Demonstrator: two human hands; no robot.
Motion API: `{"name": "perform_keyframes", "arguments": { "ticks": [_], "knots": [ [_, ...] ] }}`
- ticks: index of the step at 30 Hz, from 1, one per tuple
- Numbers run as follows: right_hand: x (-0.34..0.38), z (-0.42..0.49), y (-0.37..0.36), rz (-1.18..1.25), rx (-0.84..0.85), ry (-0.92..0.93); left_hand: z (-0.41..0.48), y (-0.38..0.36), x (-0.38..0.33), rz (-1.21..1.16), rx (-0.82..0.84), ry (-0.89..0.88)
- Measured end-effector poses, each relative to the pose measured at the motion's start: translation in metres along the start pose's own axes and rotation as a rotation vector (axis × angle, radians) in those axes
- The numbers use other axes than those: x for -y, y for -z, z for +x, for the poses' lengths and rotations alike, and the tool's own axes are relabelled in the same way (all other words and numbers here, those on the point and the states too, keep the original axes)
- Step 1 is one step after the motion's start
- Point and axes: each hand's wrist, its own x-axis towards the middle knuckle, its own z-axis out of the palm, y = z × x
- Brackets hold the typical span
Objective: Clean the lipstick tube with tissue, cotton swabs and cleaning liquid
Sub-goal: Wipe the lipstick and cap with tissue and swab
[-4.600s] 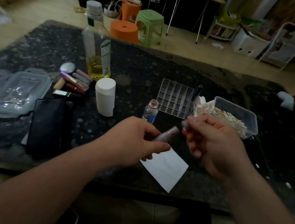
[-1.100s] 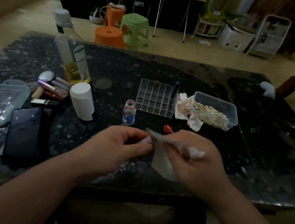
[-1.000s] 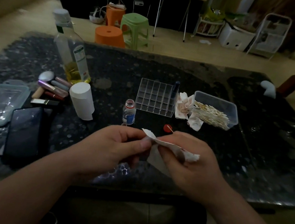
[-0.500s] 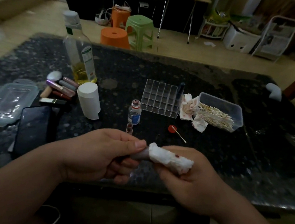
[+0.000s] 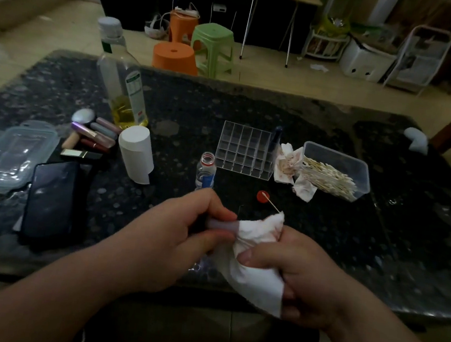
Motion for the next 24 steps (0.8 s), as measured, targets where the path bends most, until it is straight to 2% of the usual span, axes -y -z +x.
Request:
{"name": "perform_keyframes", "arguments": {
  "ticks": [2, 3, 4, 5, 7, 9, 11, 14, 17, 18, 20, 24],
  "knots": [
    [0.002, -0.002, -0.001, 0.261, 0.085, -0.085, 0.002, 0.002, 0.003, 0.138, -0.007, -0.17],
    [0.004, -0.003, -0.002, 0.308, 0.102, -0.089, 0.004, 0.003, 0.004, 0.18, -0.013, -0.228],
    [0.005, -0.005, -0.005, 0.256, 0.087, -0.068, 0.005, 0.004, 0.005, 0.19, -0.02, -0.236],
    [0.004, -0.005, -0.006, 0.142, 0.035, -0.044, 0.005, 0.005, 0.004, 0.163, -0.03, -0.186],
    [0.004, -0.006, -0.007, -0.19, -0.09, 0.105, 0.008, 0.007, 0.0, -0.055, -0.017, 0.055],
    [0.004, -0.008, -0.006, -0.476, -0.16, 0.382, 0.011, 0.009, -0.004, -0.398, 0.077, 0.334],
    [0.002, -0.012, -0.002, -0.679, -0.165, 0.547, 0.014, 0.009, -0.011, -0.604, 0.193, 0.517],
    [0.0, -0.008, 0.005, -1.043, -0.195, 0.655, 0.013, 0.001, -0.021, -0.576, 0.292, 0.653],
    [0.002, -0.002, 0.004, -1.236, -0.227, 0.662, 0.015, 0.0, -0.022, -0.697, 0.299, 0.603],
    [0.001, -0.001, 0.003, -1.195, -0.234, 0.663, 0.016, 0.0, -0.021, -0.744, 0.281, 0.557],
    [0.0, -0.001, -0.002, -0.931, -0.22, 0.63, 0.016, -0.001, -0.018, -0.762, 0.234, 0.452],
    [0.005, -0.008, -0.01, -0.304, -0.055, 0.333, 0.016, -0.01, -0.013, -0.551, 0.16, 0.287]
  ]
}}
